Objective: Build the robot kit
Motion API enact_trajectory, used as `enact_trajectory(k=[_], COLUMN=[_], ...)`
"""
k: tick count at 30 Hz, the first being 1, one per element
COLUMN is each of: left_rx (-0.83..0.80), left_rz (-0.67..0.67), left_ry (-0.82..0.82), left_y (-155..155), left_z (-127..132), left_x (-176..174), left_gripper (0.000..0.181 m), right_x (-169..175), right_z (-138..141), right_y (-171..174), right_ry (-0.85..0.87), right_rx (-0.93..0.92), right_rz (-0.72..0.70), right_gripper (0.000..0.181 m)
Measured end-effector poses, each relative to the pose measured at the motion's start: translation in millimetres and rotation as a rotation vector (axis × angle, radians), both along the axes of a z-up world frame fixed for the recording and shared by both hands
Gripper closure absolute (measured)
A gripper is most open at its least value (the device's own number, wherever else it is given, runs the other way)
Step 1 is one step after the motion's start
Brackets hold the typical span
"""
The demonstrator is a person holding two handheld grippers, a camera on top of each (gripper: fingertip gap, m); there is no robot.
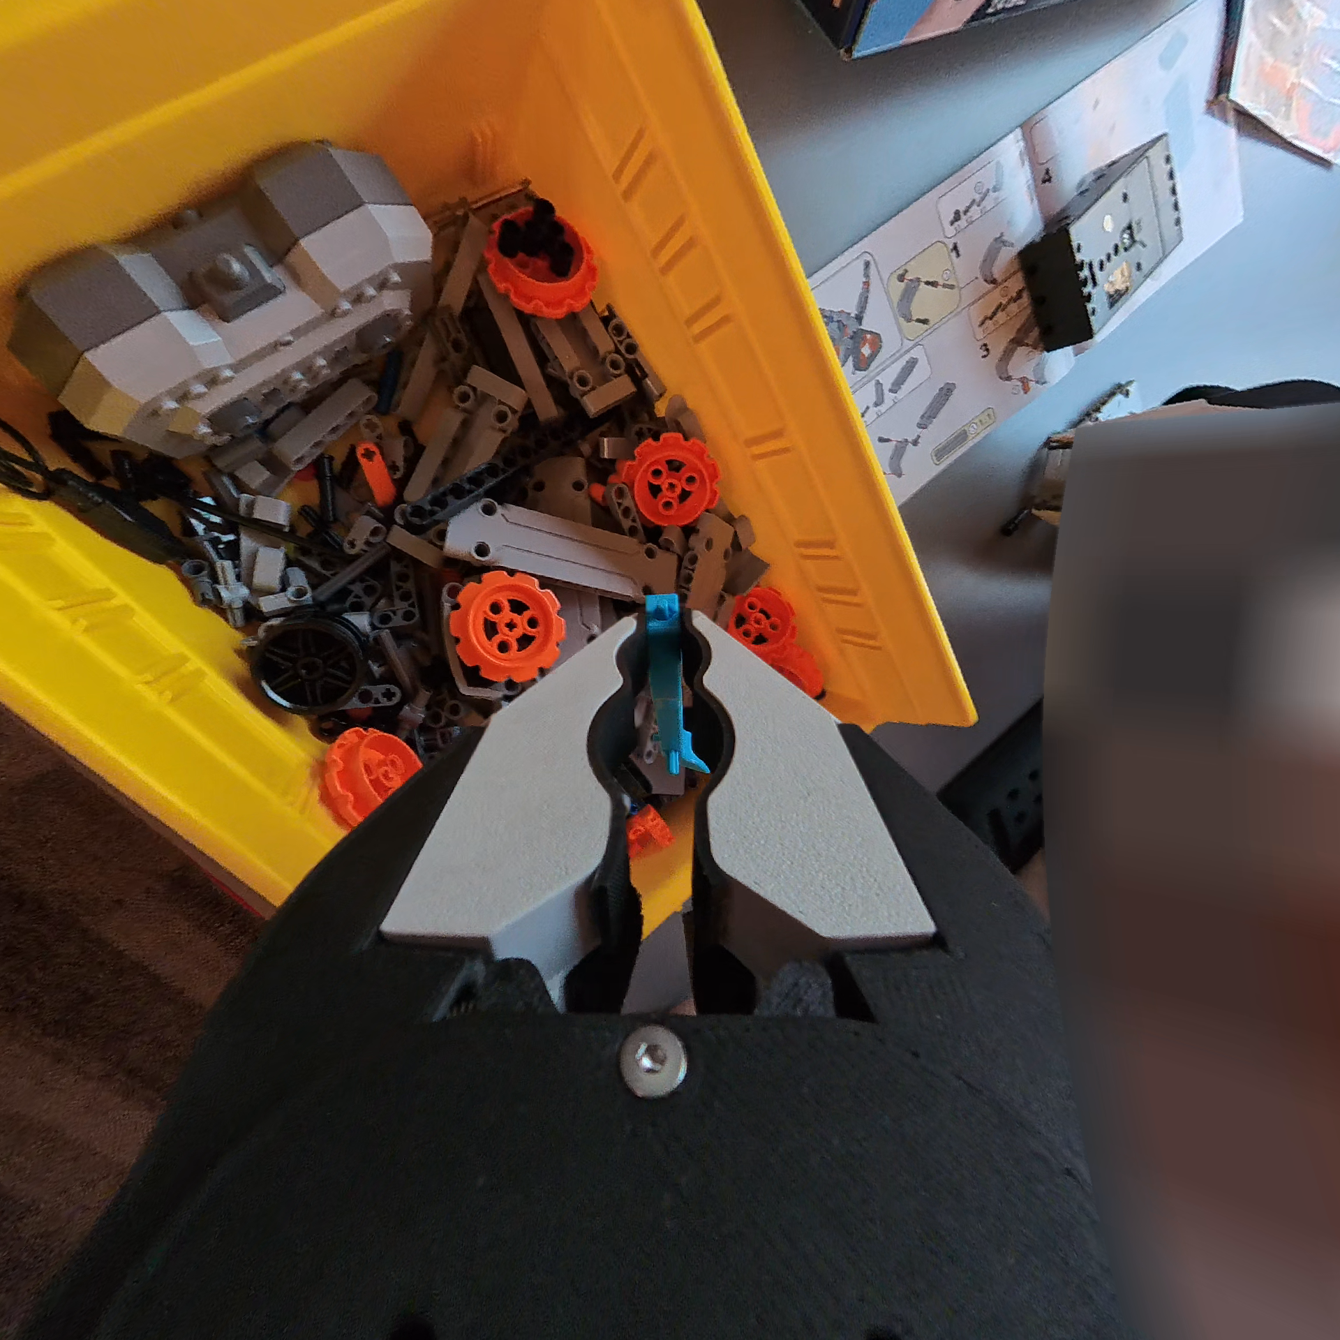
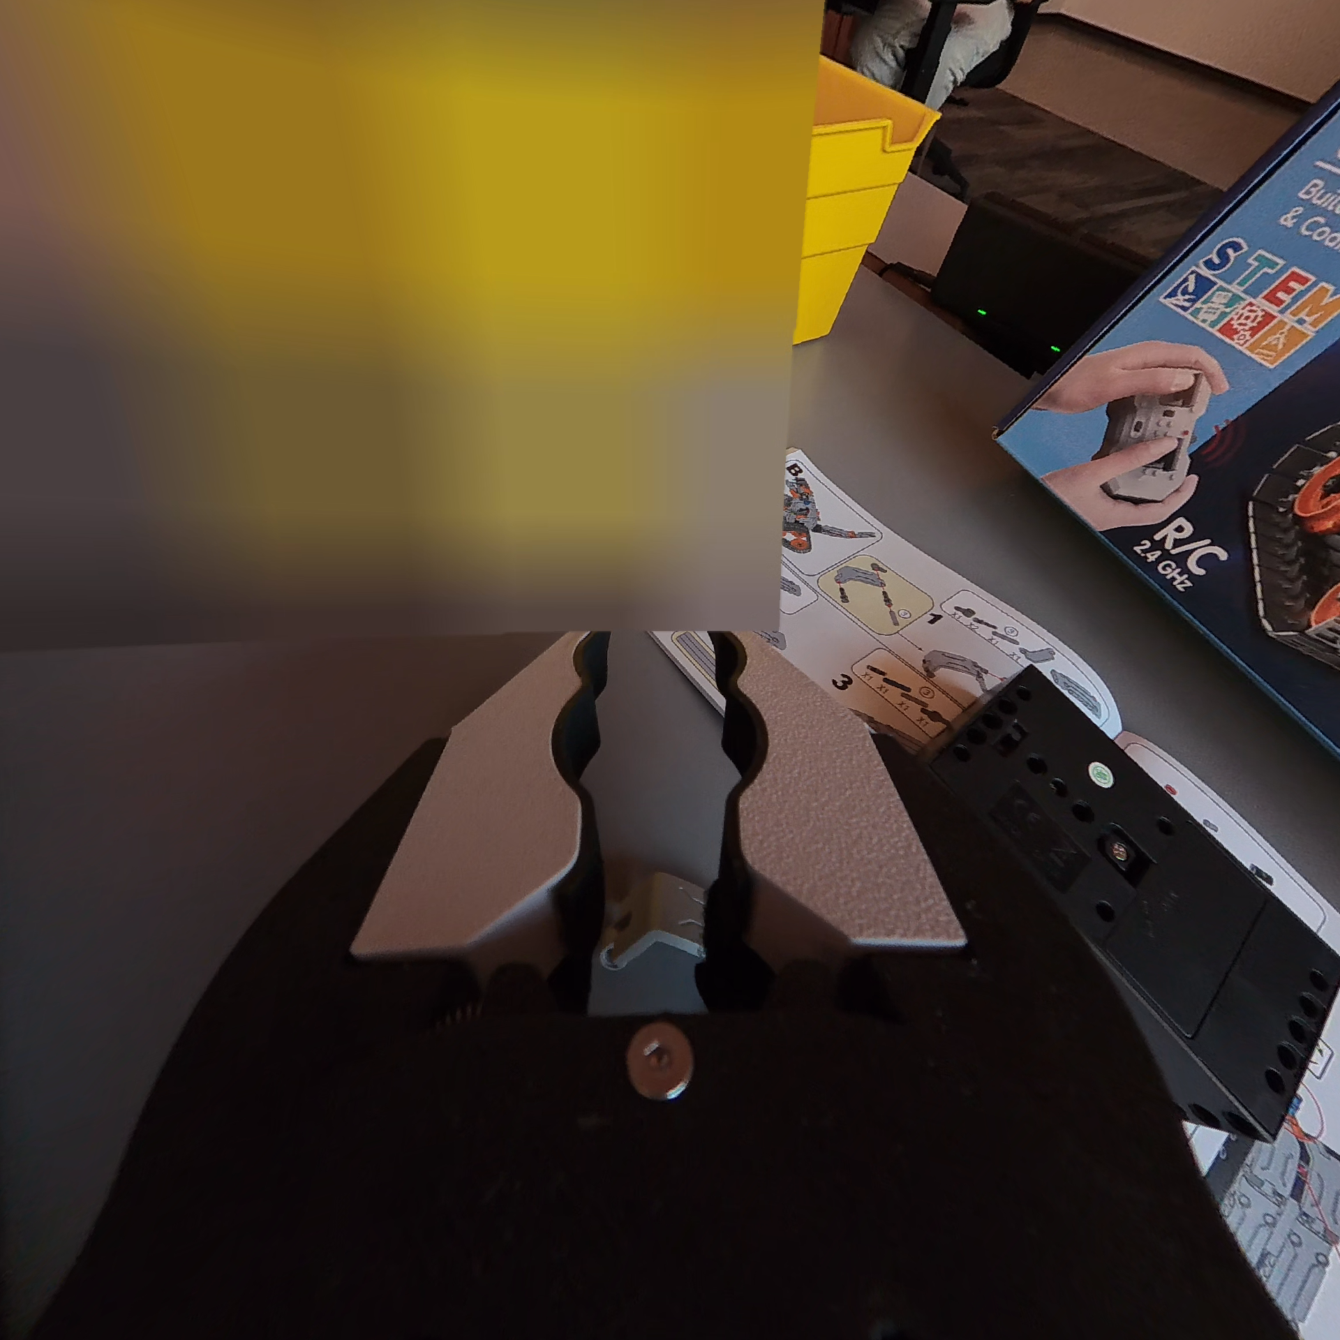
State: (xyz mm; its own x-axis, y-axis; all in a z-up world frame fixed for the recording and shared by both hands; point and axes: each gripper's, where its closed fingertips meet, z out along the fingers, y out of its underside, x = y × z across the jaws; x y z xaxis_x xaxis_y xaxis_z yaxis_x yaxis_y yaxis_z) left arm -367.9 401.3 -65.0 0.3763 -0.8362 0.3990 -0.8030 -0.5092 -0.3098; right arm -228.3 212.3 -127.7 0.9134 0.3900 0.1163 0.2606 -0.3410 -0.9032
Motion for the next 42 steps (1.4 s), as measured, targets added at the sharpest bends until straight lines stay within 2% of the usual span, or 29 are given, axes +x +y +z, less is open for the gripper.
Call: enact_trajectory(k=[3,8,11,16,20,27,29,30,31,33,37,39,42], left_rx=[0.062,0.207,0.387,0.797,1.017,0.971,0.891,0.835,0.782,0.719,0.711,0.649,0.581], left_rz=[0.032,-0.015,-0.024,-0.067,-0.104,-0.171,-0.181,-0.183,-0.181,-0.164,-0.017,0.025,0.004], left_ry=[0.000,0.015,0.074,0.218,0.295,0.325,0.294,0.258,0.214,0.127,0.050,0.049,0.066], left_y=[10.9,17.6,33.9,70.8,81.9,74.5,64.9,57.7,50.8,44.0,67.8,73.9,74.6], left_z=[0.3,-2.9,-6.5,-6.2,-5.9,-36.4,-45.2,-47.7,-47.1,-36.4,-1.1,1.4,-6.9], left_x=[6.2,26.1,34.5,43.3,51.6,66.0,70.3,74.5,78.9,82.2,55.0,39.1,29.1], left_gripper=[0.175,0.175,0.174,0.174,0.174,0.174,0.173,0.165,0.158,0.156,0.162,0.157,0.156], right_x=[0.2,-0.4,-1.3,-2.5,-3.4,-4.9,-4.9,-5.1,-5.4,-5.7,-5.5,-5.5,-5.9], right_z=[-0.3,1.5,0.1,-0.3,-0.9,-2.2,-2.9,-3.4,-3.8,-4.2,-4.4,-6.1,-7.1], right_y=[0.0,-0.4,-0.5,-0.7,-0.8,-1.1,-1.1,-1.1,-1.2,-1.5,-0.9,-0.6,-0.3], right_ry=[-0.001,0.003,-0.001,-0.004,-0.003,-0.008,-0.005,-0.005,-0.005,-0.007,-0.005,-0.006,-0.013], right_rx=[-0.002,0.003,-0.002,-0.003,-0.005,-0.010,-0.014,-0.016,-0.017,-0.020,-0.020,-0.026,-0.028], right_rz=[0.001,0.003,0.006,0.010,0.014,0.020,0.020,0.021,0.022,0.024,0.023,0.023,0.024], right_gripper=[0.153,0.153,0.153,0.153,0.153,0.153,0.153,0.153,0.153,0.153,0.153,0.153,0.153])
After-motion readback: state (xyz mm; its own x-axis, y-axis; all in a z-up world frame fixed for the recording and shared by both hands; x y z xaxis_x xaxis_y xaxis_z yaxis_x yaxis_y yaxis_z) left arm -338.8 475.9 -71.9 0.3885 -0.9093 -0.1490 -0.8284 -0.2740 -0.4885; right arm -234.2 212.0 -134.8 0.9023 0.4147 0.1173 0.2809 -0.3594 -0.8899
